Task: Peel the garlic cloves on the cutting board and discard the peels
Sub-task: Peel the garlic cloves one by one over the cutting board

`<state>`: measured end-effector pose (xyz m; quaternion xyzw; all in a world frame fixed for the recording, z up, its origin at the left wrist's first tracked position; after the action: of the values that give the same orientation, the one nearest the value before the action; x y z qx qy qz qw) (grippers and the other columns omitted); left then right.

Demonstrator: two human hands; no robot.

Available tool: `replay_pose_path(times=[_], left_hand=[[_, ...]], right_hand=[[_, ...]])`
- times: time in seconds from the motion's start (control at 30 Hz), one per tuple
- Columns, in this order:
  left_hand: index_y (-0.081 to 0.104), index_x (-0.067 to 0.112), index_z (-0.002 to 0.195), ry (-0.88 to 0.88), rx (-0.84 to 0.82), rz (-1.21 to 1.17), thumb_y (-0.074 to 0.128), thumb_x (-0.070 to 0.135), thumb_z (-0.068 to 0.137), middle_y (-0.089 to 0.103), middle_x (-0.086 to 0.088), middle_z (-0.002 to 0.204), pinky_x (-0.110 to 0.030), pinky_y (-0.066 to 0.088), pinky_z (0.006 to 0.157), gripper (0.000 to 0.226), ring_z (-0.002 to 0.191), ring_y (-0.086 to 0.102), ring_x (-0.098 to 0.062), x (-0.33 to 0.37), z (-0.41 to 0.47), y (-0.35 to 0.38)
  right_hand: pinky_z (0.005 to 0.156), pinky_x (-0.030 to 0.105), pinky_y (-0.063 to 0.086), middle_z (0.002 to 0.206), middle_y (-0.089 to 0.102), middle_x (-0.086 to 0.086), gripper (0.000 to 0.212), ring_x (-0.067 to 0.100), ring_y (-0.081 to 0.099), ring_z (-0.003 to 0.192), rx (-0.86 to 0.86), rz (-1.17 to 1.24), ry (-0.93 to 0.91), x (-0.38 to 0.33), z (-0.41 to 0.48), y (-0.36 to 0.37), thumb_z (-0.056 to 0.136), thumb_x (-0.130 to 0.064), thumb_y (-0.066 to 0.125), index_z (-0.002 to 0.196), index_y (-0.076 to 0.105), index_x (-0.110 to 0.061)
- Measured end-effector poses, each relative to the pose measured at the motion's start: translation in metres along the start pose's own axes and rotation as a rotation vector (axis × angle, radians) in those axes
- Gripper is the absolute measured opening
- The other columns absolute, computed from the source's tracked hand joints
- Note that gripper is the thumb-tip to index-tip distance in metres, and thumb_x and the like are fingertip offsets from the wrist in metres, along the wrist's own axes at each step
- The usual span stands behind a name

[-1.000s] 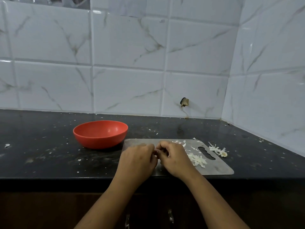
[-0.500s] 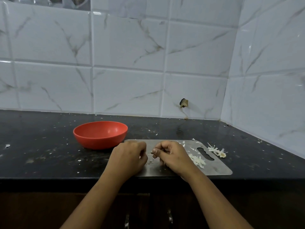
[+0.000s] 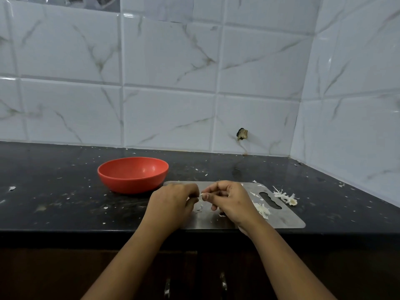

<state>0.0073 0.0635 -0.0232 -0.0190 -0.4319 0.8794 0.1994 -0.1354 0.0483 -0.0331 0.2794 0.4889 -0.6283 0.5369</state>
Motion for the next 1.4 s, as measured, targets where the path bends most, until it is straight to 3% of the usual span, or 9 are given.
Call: replay_pose_path(times=[0.13,0.33,0.6,0.73,0.9,1.03,1.23,1.4], left_hand=[[0.069,0.033,0.098,-0.004,0.018,-0.186,0.060,0.036,0.090,0.070,0.017,0.097,-0.012,0.037,0.063,0.013,0.070,0.052,0.001,0.000,0.001,-0.001],[0.071,0.033,0.097,-0.025,0.063,-0.305,0.067,0.041,0.085,0.072,0.019,0.091,-0.012,0.041,0.065,0.015,0.059,0.053,0.008,-0.005,0.001,-0.001],[0.074,0.028,0.088,-0.036,0.175,-0.350,0.072,0.033,0.083,0.071,0.013,0.075,-0.024,0.051,0.061,0.007,0.063,0.061,-0.002,-0.001,0.000,-0.007],[0.073,0.027,0.089,-0.007,0.230,-0.300,0.070,0.030,0.085,0.071,0.009,0.071,-0.035,0.053,0.058,0.006,0.061,0.062,-0.008,0.000,-0.002,-0.007],[0.073,0.027,0.088,0.049,0.274,-0.217,0.067,0.024,0.087,0.070,0.009,0.070,-0.020,0.037,0.051,0.007,0.056,0.055,-0.005,0.007,-0.003,-0.010],[0.072,0.029,0.080,0.073,0.314,-0.098,0.073,0.019,0.081,0.068,0.010,0.065,-0.021,0.037,0.045,0.010,0.056,0.061,-0.012,0.012,-0.004,-0.013],[0.069,0.025,0.072,0.137,0.360,0.036,0.081,0.018,0.072,0.063,0.009,0.057,-0.023,0.037,0.038,0.014,0.045,0.054,-0.010,0.015,-0.007,-0.013],[0.064,0.023,0.066,0.243,0.411,0.203,0.050,0.018,0.074,0.059,0.006,0.052,-0.022,0.033,0.045,0.016,0.045,0.055,-0.014,0.025,-0.010,-0.013]], right_hand=[[0.049,0.015,0.042,0.069,0.068,-0.002,0.004,0.005,0.058,0.054,0.019,-0.017,-0.009,0.000,-0.001,-0.001,0.083,-0.019,0.075,0.083,0.072,-0.017],[0.049,0.015,0.041,0.071,0.067,-0.002,0.004,0.003,0.056,0.053,0.048,-0.021,-0.002,-0.001,-0.001,-0.003,0.083,-0.019,0.075,0.083,0.072,-0.016],[0.049,0.013,0.043,0.060,0.065,-0.006,0.002,0.002,0.055,0.051,0.035,0.059,-0.011,-0.004,-0.002,-0.005,0.083,-0.010,0.073,0.083,0.072,-0.010],[0.050,0.014,0.043,0.067,0.070,-0.002,0.002,0.005,0.055,0.053,0.008,0.080,0.005,-0.003,-0.003,-0.004,0.085,-0.012,0.071,0.084,0.072,-0.011],[0.051,0.016,0.042,0.078,0.075,0.002,0.008,0.006,0.055,0.055,-0.008,0.076,0.048,-0.002,0.000,-0.002,0.089,-0.018,0.068,0.084,0.072,-0.013],[0.052,0.019,0.041,0.079,0.075,0.001,0.010,0.007,0.054,0.055,-0.028,0.041,0.078,0.002,0.001,-0.001,0.088,-0.019,0.069,0.087,0.073,-0.010],[0.052,0.016,0.042,0.077,0.074,0.001,0.011,0.005,0.053,0.054,-0.062,0.034,0.083,0.002,0.001,0.001,0.088,-0.019,0.069,0.088,0.072,-0.008],[0.054,0.019,0.042,0.078,0.074,0.002,0.010,0.006,0.055,0.056,-0.061,0.031,0.096,0.002,0.001,0.002,0.089,-0.020,0.068,0.081,0.071,-0.016]])
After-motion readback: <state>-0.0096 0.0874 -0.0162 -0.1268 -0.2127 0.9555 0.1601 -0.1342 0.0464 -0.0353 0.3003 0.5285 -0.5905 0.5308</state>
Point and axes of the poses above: each hand's wrist, its own z-axis towards the middle knuckle, its own y-axis out of the palm, x = y × z, the point moved 6 cm from there along z, towards the middle knuckle
